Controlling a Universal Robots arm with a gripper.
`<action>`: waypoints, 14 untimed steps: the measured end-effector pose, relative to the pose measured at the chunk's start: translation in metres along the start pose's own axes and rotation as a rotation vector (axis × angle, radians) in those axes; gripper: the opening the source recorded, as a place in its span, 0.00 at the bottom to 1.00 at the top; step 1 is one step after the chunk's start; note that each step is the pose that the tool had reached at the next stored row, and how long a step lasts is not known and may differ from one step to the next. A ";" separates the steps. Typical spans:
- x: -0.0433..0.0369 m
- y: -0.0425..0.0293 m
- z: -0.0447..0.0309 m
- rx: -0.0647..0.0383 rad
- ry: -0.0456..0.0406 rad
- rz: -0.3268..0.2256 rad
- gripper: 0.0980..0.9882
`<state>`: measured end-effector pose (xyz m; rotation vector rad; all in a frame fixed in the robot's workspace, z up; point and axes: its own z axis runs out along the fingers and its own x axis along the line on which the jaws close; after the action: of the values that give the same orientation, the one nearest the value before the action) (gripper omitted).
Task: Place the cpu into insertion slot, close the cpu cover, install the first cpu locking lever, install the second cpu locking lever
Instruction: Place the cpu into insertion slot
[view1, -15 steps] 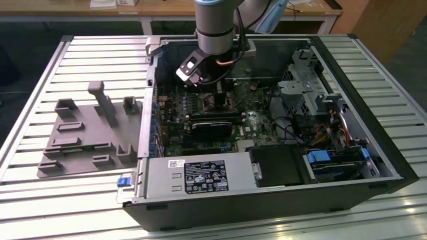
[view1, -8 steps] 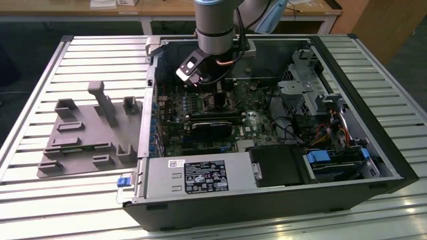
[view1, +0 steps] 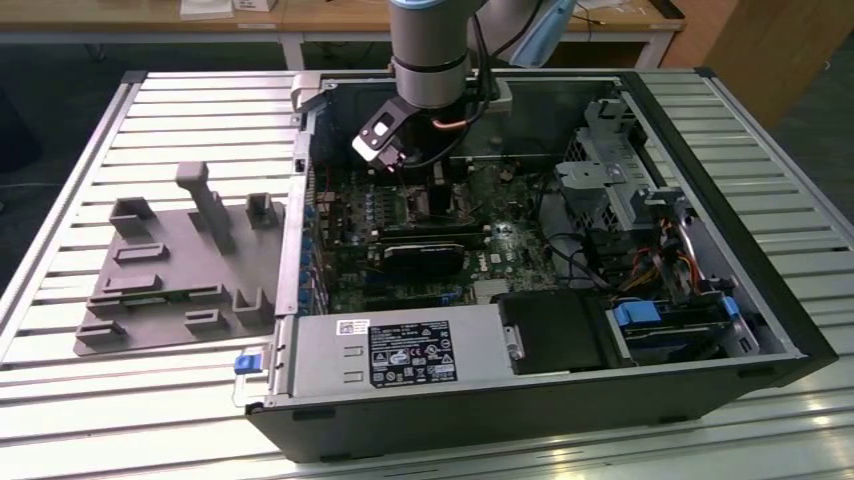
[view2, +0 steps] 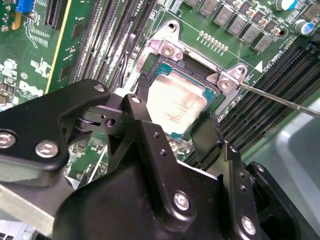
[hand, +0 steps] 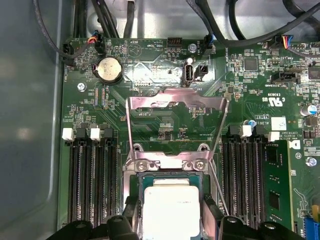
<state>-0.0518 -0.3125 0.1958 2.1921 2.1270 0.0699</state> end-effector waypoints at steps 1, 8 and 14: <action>-0.0001 0.0001 -0.0016 0.000 -0.0001 0.000 0.58; -0.0002 0.0007 -0.0075 0.000 0.0002 0.000 0.58; -0.0002 0.0007 -0.0078 0.000 0.0000 0.000 0.58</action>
<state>-0.0518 -0.3125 0.2036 2.1922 2.1270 0.0700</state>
